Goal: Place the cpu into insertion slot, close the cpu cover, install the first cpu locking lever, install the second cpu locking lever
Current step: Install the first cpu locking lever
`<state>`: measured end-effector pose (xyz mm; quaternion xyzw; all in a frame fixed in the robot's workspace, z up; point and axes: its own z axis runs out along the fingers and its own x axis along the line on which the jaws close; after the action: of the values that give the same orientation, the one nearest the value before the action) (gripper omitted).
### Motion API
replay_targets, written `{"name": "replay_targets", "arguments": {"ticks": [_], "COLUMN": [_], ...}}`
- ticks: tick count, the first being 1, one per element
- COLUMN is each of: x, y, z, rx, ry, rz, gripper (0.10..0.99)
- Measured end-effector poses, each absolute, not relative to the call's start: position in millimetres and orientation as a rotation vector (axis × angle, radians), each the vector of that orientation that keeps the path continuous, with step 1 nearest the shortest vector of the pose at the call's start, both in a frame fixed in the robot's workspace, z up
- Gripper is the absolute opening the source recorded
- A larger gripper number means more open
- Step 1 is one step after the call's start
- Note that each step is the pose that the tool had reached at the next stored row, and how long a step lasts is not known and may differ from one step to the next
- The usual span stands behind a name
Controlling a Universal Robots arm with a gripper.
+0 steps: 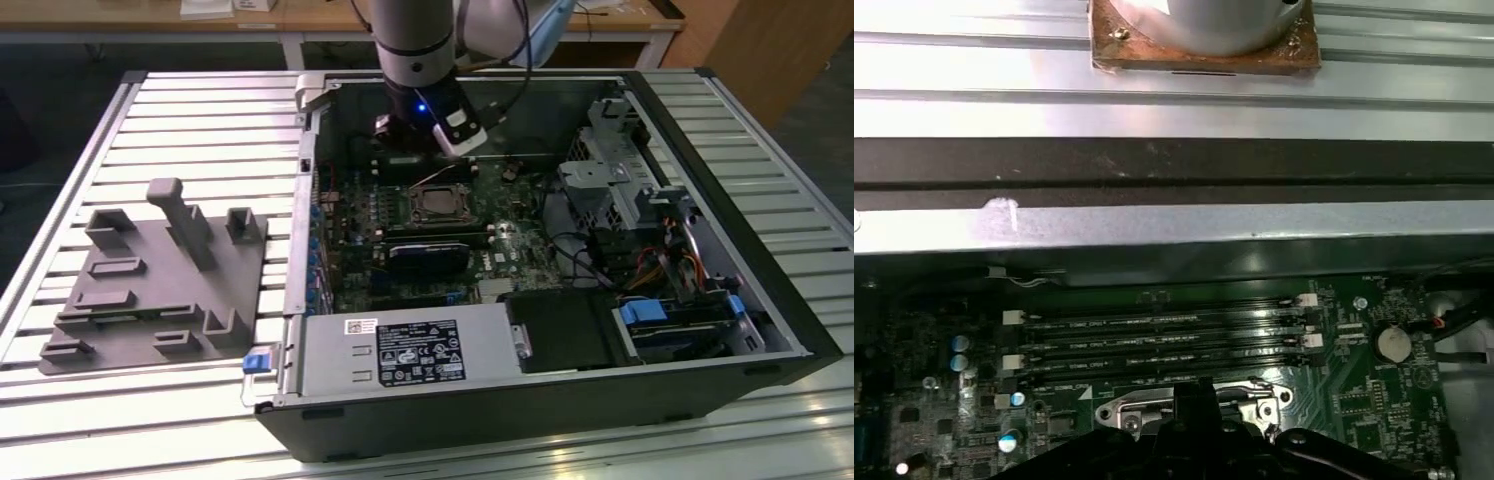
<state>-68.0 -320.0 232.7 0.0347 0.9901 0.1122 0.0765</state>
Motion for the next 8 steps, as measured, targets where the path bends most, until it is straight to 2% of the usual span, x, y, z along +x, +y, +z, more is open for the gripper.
{"name": "replay_targets", "arguments": {"ticks": [8], "x": [-67.3], "y": [-320.0], "z": [230.0], "rx": [0.16], "ry": [2.946], "rz": [0.299], "gripper": [0.106]}}
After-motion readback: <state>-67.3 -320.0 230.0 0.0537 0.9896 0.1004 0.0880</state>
